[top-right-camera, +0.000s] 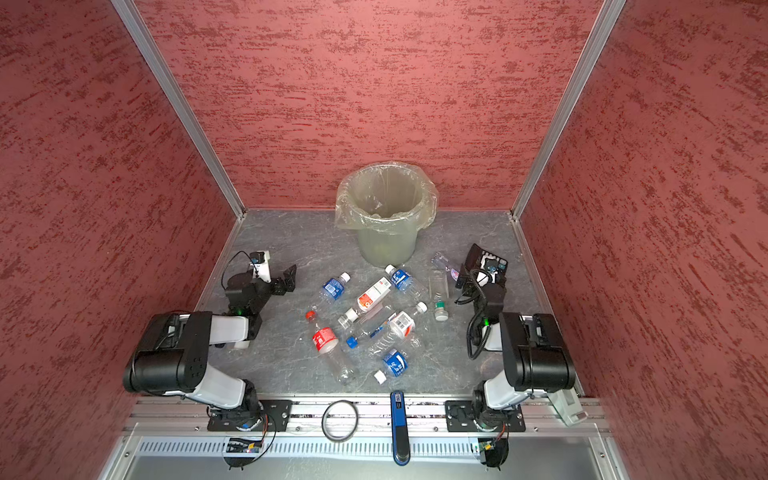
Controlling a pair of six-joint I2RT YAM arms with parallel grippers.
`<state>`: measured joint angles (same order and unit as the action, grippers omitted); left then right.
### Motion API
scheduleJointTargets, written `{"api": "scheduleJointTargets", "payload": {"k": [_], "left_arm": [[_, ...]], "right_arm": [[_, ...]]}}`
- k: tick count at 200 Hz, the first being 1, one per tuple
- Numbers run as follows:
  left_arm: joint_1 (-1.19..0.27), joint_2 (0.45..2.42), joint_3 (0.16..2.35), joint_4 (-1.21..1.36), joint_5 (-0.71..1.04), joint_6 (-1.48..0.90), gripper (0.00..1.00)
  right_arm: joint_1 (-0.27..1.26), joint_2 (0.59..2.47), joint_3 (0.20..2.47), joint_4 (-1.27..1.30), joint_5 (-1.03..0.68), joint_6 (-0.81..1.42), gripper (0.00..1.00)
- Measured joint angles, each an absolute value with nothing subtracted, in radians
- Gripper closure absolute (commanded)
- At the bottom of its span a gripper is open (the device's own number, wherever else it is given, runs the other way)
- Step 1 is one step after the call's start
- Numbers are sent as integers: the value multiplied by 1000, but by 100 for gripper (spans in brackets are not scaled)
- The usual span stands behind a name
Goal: Throw the plastic bottles in the bin
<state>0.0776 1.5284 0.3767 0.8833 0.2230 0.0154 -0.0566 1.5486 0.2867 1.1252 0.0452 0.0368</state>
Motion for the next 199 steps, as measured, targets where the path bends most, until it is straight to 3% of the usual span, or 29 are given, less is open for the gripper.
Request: {"api": "scheduleJointTargets", "payload": {"k": [199], "left_arm": [[75,1528,377,883,207,15,1]], "right_arm": [[-61,1549,287,1126,45,37,1]]}}
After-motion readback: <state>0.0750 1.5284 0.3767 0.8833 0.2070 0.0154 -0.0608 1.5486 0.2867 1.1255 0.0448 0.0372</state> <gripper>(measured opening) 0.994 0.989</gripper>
